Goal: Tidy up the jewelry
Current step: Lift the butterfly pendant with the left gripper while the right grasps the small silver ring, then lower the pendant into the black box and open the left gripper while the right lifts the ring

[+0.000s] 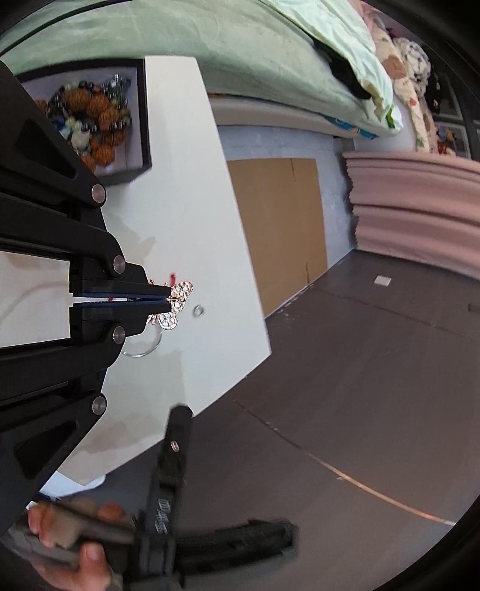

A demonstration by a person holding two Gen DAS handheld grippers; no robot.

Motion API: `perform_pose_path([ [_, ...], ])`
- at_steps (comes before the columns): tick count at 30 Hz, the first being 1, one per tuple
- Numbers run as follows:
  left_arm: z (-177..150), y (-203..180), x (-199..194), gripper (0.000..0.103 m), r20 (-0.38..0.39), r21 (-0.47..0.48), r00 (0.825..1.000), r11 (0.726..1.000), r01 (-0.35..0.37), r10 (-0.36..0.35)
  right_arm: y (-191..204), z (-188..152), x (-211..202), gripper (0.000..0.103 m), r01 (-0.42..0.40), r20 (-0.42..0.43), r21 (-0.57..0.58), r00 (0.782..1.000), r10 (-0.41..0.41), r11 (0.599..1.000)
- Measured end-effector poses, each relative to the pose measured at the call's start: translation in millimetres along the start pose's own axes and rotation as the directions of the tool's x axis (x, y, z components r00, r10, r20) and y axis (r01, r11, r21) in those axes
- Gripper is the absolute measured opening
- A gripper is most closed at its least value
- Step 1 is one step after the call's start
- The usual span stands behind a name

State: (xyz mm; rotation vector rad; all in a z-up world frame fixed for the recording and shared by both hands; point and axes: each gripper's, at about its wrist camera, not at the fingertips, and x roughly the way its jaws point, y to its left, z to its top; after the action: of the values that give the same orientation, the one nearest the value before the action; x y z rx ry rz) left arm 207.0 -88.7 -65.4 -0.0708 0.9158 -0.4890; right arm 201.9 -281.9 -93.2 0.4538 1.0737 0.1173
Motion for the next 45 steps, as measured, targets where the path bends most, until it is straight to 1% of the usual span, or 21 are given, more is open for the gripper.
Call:
perform_pose_path([
  [1,1,4,-3,0.0,0.008,-0.011,1.0,1.0,-0.001,0.001,4,1,4,0.058,0.004,-0.001,-0.005,1.0,-0.004,1.0],
  [3,3,14,-10,0.0,0.02,-0.032,1.0,0.999,-0.001,0.002,13,5,14,0.052,0.007,-0.007,-0.015,1.0,-0.007,1.0],
  [6,6,31,-18,0.0,0.036,-0.071,0.999,0.997,-0.008,0.01,27,11,28,0.048,0.024,-0.006,-0.037,1.0,-0.024,0.999],
  [9,10,48,-24,0.0,0.051,-0.106,0.998,0.994,-0.016,0.021,36,17,35,0.048,0.011,0.001,-0.04,1.0,-0.011,0.999],
  [11,10,56,-27,0.0,0.057,-0.121,0.998,0.992,-0.019,0.026,44,20,42,0.044,0.021,0.007,-0.053,1.0,-0.02,0.998],
  [14,12,69,-28,0.0,0.061,-0.141,0.997,0.99,-0.027,0.036,53,25,55,0.037,0.029,0.0,-0.069,1.0,-0.029,0.997],
  [15,13,74,-29,0.0,0.061,-0.148,0.997,0.989,-0.029,0.038,55,26,60,0.033,0.029,-0.007,-0.072,1.0,-0.03,0.997],
  [18,16,87,-27,0.0,0.061,-0.169,0.997,0.985,-0.032,0.043,59,30,76,0.031,0.051,-0.034,-0.08,0.998,-0.053,0.996],
  [19,17,90,-27,0.0,0.062,-0.176,0.997,0.984,-0.031,0.043,60,31,80,0.031,0.062,-0.04,-0.082,0.997,-0.066,0.995],
  [23,18,102,-28,0.0,0.064,-0.205,0.997,0.979,-0.018,0.031,66,33,94,0.031,0.156,-0.04,-0.12,0.986,-0.161,0.98],
  [26,18,107,-32,0.0,0.072,-0.217,0.997,0.976,-0.007,0.023,71,31,102,0.031,0.197,-0.034,-0.15,0.978,-0.205,0.969],
  [27,18,108,-33,0.0,0.075,-0.219,0.997,0.976,-0.004,0.021,74,30,103,0.029,0.218,-0.013,-0.169,0.975,-0.223,0.961],
  [28,17,109,-35,0.0,0.078,-0.22,0.997,0.975,-0.002,0.02,77,30,104,0.025,0.237,-0.009,-0.187,0.97,-0.243,0.953],
  [29,17,110,-37,0.0,0.081,-0.223,0.997,0.975,0.0,0.018,81,30,105,0.022,0.266,0.006,-0.21,0.963,-0.271,0.941],
  [30,16,111,-40,0.0,0.083,-0.225,0.996,0.974,0.002,0.017,83,28,106,0.015,0.29,0.014,-0.225,0.955,-0.295,0.93],
  [31,15,112,-42,0.0,0.086,-0.226,0.996,0.974,0.002,0.018,86,27,107,0.014,0.315,0.026,-0.243,0.948,-0.318,0.917],
  [35,12,117,-49,0.0,0.087,-0.241,0.996,0.971,0.01,0.012,87,25,103,0.013,0.317,0.029,-0.243,0.947,-0.32,0.917],
  [38,10,120,-56,0.0,0.092,-0.239,0.995,0.971,-0.001,0.024,87,24,95,0.013,0.302,0.029,-0.231,0.952,-0.304,0.925],
  [45,-6,115,-62,0.0,0.076,-0.226,0.994,0.972,-0.056,0.075,87,19,54,0.013,0.223,0.073,-0.212,0.975,-0.212,0.952],
])
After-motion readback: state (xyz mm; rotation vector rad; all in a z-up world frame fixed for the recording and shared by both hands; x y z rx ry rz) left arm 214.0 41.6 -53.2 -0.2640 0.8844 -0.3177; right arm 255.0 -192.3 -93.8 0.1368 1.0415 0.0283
